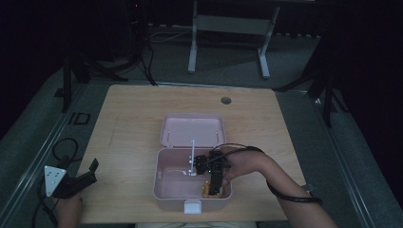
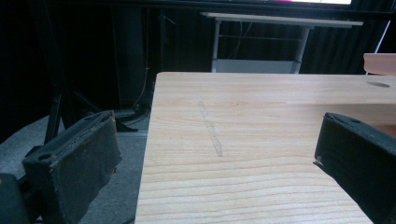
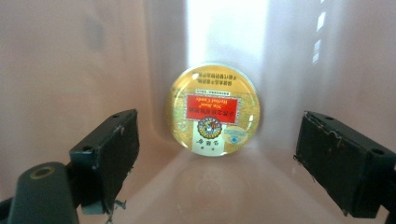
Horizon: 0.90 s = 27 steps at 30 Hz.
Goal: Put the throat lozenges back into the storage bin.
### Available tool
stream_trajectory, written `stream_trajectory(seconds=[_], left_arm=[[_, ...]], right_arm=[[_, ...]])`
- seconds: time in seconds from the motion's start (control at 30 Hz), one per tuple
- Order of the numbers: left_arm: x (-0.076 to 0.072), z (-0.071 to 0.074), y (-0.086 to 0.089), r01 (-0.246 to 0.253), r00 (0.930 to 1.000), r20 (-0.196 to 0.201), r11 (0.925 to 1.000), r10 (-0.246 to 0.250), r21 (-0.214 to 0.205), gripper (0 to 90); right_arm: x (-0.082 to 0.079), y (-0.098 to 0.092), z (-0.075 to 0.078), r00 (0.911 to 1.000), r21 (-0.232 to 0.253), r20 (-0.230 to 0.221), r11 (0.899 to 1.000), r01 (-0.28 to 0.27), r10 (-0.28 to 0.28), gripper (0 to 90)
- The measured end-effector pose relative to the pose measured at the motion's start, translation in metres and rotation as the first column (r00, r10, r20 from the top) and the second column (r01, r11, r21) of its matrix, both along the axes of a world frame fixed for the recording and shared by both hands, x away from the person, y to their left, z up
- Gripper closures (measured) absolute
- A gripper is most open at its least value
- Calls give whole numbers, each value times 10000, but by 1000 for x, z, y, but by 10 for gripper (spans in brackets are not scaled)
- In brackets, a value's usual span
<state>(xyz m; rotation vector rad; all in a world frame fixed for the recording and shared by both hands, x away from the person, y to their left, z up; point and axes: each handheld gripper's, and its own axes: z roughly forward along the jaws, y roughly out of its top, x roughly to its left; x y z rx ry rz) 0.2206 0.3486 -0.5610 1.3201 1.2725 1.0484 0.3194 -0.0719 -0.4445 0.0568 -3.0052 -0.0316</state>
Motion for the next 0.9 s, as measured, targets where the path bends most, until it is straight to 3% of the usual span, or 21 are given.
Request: stream_trajectory(seconds=[0.03,0.2,0.33,0.5,0.63,0.77,0.83,0.9], left_arm=[[0,0,0,-3,10000,3,10000,3,0,4],[0,0,0,-16,10000,19,10000,16,-2,4],[0,0,0,-23,10000,53,10000,23,-19,4],[0,0,0,-33,10000,40,10000,33,10,4],[0,0,-1,-38,10000,51,10000,38,35,4],[0,0,-1,-29,10000,34,10000,29,50,4],[0,0,0,-39,10000,34,10000,39,32,4],[0,0,0,-41,10000,37,10000,41,34,4]], right_arm=[[0,-3,6,10000,210,-36,9998,46,-45,115],[4,-21,33,9968,1217,602,9915,452,-528,115],[8,-43,50,9906,1995,935,9767,792,-994,115],[12,-76,64,9773,2831,1243,9501,1307,-1715,115],[13,-99,62,9643,3193,1510,9339,1608,-2177,115],[14,-118,49,9483,3439,1798,9199,1886,-2617,115],[15,-127,40,9408,3595,1825,9100,2065,-2856,115],[16,-136,31,9307,3889,1799,8921,2301,-3185,115]])
